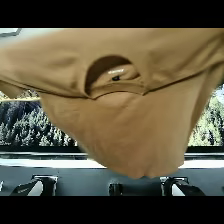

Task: Fold the clothes and pants, and hang the long-sleeved shirts on hangers.

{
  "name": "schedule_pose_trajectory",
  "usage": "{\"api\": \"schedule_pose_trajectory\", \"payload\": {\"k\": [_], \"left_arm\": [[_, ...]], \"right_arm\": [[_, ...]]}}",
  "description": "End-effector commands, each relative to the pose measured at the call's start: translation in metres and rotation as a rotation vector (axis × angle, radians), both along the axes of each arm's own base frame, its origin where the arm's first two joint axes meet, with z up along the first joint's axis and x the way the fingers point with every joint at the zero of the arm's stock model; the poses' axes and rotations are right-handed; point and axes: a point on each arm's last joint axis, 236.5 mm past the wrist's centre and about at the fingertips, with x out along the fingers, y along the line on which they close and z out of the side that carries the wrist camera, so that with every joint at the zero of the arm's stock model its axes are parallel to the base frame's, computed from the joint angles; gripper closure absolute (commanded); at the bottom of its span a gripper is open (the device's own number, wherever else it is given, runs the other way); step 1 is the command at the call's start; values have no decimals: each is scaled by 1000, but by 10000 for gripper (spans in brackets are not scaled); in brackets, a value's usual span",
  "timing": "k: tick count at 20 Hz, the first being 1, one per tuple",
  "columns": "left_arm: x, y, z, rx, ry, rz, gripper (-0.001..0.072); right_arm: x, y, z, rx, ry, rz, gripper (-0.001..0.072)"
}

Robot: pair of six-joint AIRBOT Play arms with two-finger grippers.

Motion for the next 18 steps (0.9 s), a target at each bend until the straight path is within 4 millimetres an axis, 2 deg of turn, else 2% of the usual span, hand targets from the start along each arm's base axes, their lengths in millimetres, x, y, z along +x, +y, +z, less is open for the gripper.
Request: {"api": "schedule_pose_trajectory", "payload": {"k": [1, 3, 6, 8, 9, 11, 12, 13, 14, 15, 16, 18], "left_arm": [[66, -27, -108, -66, 246, -107, 694], [108, -43, -184, -93, 375, -141, 694], [154, -49, -278, -125, 500, -141, 694], [164, -51, -326, -143, 583, -140, 694], [166, -52, -344, -151, 618, -141, 694], [166, -56, -369, -171, 666, -144, 694], [165, -57, -377, -175, 683, -145, 694], [163, -57, -382, -177, 699, -146, 694], [161, -57, -384, -178, 710, -147, 694], [160, -58, -385, -178, 716, -149, 694], [158, -58, -384, -177, 723, -153, 694], [153, -59, -383, -153, 746, -187, 694]], "right_arm": [[89, 53, -137, 47, 366, 248, 678], [144, 84, -230, 1, 492, 312, 678], [202, 113, -344, 91, 619, 283, 677], [221, 124, -395, 193, 679, 265, 677], [226, 128, -415, 230, 703, 260, 675], [229, 132, -441, 272, 739, 257, 614], [228, 133, -449, 272, 754, 259, 608], [224, 131, -452, 254, 764, 275, 502], [218, 128, -450, 232, 775, 307, 435], [209, 118, -444, 211, 793, 334, 400], [198, 104, -437, 182, 808, 370, 316], [166, 57, -423, 44, 854, 440, 295]]}}
